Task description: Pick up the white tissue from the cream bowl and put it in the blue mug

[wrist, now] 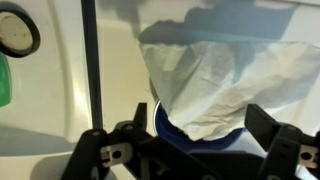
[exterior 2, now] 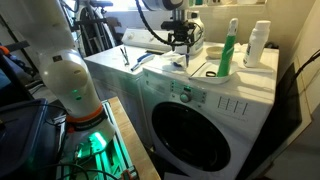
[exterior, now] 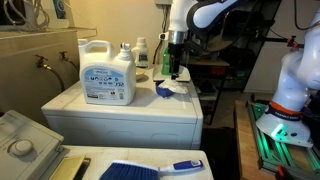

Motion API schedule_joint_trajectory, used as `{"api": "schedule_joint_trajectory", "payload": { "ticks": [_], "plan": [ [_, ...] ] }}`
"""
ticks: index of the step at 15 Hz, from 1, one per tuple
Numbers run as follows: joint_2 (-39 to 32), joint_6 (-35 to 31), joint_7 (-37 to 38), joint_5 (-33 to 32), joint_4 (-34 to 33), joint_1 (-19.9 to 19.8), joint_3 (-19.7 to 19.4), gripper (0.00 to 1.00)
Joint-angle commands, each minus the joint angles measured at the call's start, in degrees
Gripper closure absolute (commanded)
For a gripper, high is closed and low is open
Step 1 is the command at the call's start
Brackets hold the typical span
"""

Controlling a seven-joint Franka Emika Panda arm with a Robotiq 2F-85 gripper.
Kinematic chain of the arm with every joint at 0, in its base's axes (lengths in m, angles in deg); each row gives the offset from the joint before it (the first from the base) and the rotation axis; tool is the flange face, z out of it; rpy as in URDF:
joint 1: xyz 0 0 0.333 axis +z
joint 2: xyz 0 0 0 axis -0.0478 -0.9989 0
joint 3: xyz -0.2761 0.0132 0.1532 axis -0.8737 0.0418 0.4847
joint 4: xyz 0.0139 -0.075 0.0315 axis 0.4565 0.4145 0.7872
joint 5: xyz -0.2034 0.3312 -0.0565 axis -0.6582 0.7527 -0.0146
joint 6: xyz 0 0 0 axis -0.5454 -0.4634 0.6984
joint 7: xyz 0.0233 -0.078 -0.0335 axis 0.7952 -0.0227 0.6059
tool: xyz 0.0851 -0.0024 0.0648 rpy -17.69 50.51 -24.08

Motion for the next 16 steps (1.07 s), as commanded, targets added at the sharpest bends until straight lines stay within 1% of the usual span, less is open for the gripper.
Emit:
{"api": "schedule_joint_trajectory", "payload": {
  "ticks": [1, 2, 4, 6, 7, 8, 10, 12, 14, 15, 16],
  "plan": [
    [1.5, 4.1, -1.9, -1.6, 2.0, -0.3, -0.5, 0.00],
    [2.1, 4.6, -3.5, -1.3, 2.4, -0.4, -0.7, 0.00],
    [2.6, 4.6, -5.6, 1.5, 2.6, -0.7, -1.1, 0.00],
    [2.3, 4.9, -6.5, 3.7, 2.6, -0.6, -1.1, 0.00],
    [1.8, 4.2, -5.5, 3.6, 2.9, -0.5, -0.9, 0.00],
    [1.3, 2.7, -2.7, 1.4, 3.4, -0.4, -0.7, 0.00],
    [0.6, 2.3, -0.3, 0.5, 3.8, -0.3, -0.6, 0.00],
    [0.2, 1.5, 2.4, 1.0, 4.1, -0.3, -0.5, 0.00],
    [-0.1, -0.8, 4.8, 2.8, 4.5, -0.1, -0.2, 0.00],
    [-0.4, -1.3, 5.6, 3.0, 4.5, 0.0, -0.1, 0.25],
    [-0.6, -1.7, 6.4, 2.9, 4.4, 0.1, 0.0, 0.26]
  ]
}}
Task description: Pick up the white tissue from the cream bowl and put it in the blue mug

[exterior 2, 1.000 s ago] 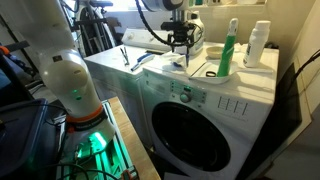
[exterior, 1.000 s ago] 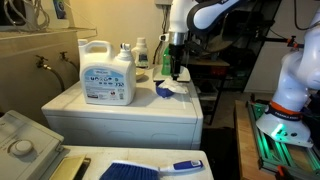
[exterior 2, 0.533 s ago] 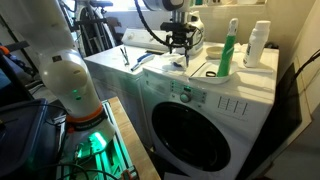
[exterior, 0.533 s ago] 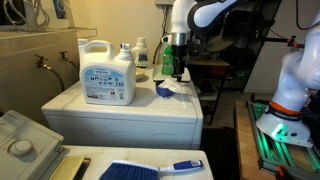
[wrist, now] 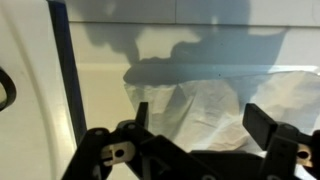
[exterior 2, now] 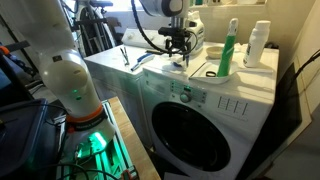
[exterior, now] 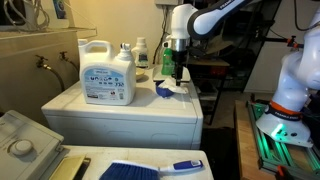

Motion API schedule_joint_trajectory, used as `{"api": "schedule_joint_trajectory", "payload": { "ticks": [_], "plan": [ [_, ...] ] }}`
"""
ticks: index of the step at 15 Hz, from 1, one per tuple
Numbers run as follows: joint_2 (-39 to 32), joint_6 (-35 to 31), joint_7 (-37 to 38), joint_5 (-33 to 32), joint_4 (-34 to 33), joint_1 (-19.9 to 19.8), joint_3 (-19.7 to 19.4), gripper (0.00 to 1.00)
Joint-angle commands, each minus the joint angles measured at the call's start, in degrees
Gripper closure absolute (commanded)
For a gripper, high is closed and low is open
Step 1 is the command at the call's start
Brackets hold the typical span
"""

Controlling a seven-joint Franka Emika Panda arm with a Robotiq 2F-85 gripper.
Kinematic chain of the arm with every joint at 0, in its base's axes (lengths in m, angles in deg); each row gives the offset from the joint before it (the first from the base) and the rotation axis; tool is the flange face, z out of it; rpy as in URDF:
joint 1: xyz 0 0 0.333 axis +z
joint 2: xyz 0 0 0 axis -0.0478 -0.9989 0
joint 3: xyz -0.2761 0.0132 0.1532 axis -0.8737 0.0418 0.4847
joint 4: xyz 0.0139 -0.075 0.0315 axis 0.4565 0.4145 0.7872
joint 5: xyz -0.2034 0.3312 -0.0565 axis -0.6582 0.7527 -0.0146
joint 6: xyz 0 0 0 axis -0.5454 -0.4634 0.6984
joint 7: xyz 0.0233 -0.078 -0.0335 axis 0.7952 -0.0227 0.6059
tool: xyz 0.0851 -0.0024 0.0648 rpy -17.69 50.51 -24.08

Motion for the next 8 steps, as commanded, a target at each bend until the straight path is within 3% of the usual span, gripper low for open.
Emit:
{"api": "schedule_joint_trajectory", "payload": {
  "ticks": [1, 8],
  "plan": [
    [-0.3, -2.9, 3.5, 0.5, 1.2, 0.4, 0.4, 0.32],
    [-1.0, -4.9, 6.8, -0.4, 0.8, 0.9, 0.9, 0.89]
  ]
}}
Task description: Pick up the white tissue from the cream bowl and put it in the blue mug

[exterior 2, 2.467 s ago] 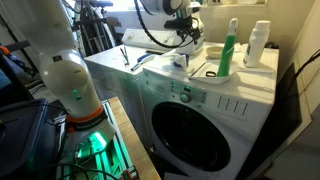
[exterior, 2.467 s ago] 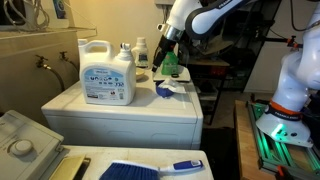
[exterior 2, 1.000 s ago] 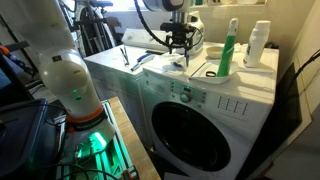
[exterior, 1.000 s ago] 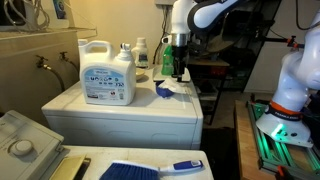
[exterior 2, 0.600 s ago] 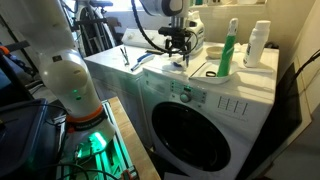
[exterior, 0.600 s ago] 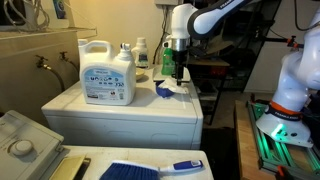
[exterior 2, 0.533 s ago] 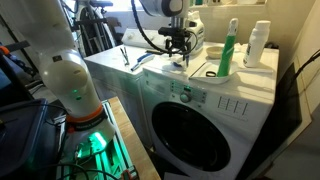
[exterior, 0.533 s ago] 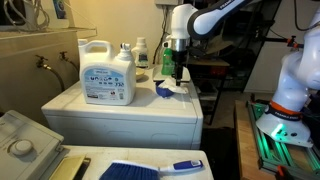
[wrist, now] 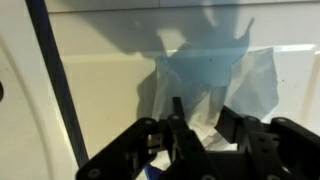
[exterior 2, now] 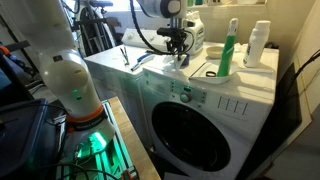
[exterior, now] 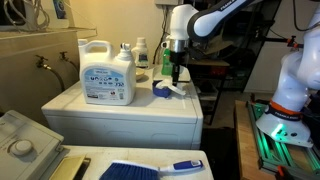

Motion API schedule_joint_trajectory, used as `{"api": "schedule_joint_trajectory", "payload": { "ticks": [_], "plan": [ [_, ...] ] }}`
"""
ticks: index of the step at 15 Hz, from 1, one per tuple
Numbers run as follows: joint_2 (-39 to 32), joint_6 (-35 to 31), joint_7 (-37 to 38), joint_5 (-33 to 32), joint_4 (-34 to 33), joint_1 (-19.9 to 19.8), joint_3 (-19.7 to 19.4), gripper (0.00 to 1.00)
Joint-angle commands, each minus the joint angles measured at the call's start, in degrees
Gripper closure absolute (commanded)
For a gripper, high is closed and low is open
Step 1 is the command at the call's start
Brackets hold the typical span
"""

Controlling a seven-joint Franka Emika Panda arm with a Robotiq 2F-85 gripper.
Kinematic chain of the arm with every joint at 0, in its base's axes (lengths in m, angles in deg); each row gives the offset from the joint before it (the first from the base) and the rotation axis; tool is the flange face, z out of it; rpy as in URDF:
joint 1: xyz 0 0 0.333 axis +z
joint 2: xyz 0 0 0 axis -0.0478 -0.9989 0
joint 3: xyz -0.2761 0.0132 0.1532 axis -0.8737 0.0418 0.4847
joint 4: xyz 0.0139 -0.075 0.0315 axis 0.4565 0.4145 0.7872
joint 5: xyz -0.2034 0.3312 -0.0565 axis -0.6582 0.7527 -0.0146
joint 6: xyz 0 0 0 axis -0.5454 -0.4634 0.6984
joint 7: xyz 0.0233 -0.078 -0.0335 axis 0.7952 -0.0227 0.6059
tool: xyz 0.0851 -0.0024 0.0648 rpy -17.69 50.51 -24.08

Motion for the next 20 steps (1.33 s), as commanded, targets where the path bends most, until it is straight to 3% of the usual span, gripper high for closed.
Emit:
{"api": "schedule_joint_trajectory", "payload": {
  "ticks": [1, 3, 11, 17, 20],
  "plan": [
    [-0.3, -2.2, 2.0, -0.6, 0.7, 0.1, 0.1, 0.96],
    [0.3, -2.8, 2.2, -1.6, 0.5, 0.0, -0.1, 1.00],
    [3.1, -5.3, -2.2, -3.2, -2.2, 0.5, 0.3, 0.98],
    [-0.1, -5.0, -2.3, -4.7, -3.2, 2.6, 2.5, 0.98],
    [-2.6, -9.3, 0.5, -7.6, -2.8, 3.0, 2.9, 0.98]
  ]
}}
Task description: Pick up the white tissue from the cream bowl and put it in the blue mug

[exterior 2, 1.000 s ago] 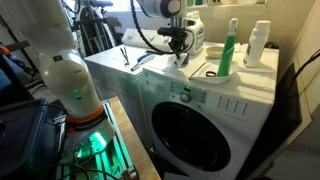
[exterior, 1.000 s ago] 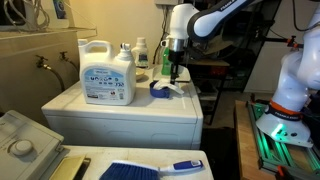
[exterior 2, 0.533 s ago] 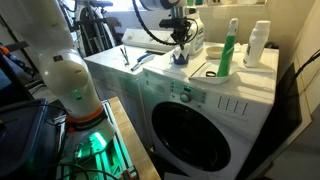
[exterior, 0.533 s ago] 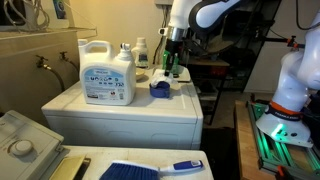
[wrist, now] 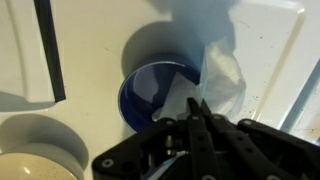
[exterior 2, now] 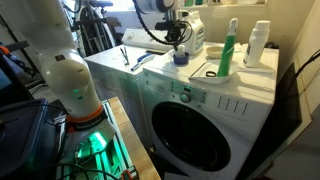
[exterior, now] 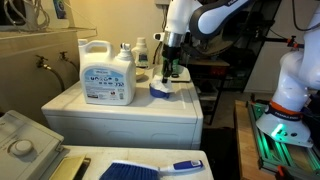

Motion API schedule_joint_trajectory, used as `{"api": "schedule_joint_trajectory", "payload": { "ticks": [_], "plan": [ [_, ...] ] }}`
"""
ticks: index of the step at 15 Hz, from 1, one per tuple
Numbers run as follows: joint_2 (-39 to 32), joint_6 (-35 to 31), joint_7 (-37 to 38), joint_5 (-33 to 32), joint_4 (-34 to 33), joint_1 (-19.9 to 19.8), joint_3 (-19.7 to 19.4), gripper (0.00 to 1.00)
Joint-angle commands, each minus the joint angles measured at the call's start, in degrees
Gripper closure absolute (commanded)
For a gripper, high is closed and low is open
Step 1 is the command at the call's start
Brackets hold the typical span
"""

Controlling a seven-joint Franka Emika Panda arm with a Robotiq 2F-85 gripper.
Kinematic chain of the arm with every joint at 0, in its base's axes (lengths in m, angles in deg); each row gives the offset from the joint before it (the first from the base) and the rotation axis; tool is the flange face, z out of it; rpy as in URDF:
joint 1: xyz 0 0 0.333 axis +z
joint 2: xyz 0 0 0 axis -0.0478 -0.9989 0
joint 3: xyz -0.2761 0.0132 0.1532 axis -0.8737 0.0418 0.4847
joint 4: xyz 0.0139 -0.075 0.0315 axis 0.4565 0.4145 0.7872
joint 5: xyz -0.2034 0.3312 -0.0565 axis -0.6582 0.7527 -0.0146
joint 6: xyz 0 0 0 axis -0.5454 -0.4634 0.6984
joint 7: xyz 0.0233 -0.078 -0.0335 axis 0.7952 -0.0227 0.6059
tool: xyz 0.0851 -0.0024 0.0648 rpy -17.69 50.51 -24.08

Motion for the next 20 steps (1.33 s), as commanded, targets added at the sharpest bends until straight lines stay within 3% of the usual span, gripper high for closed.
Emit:
{"api": "schedule_joint_trajectory", "payload": {
  "ticks": [1, 4, 9, 13, 14, 15, 17, 20],
  "plan": [
    [-3.2, -6.4, 4.9, -5.3, 0.3, 0.2, -0.2, 0.98],
    [-5.5, -11.6, 10.2, -10.2, -0.2, 0.4, -1.0, 0.98],
    [-7.6, -8.1, 10.4, -15.1, -0.5, 0.8, -1.4, 0.98],
    [-8.4, -6.3, 9.1, -14.5, -0.8, 0.6, -1.2, 0.98],
    [-8.4, -5.6, 9.0, -14.3, -0.9, 0.6, -1.2, 0.91],
    [-8.4, -5.1, 9.2, -14.0, -1.1, 0.6, -1.2, 0.72],
    [-8.1, -4.5, 9.1, -13.5, -1.7, 0.2, -1.4, 0.64],
    [-7.0, -4.6, 8.4, -12.2, -3.1, -0.6, -1.9, 0.39]
  ]
}}
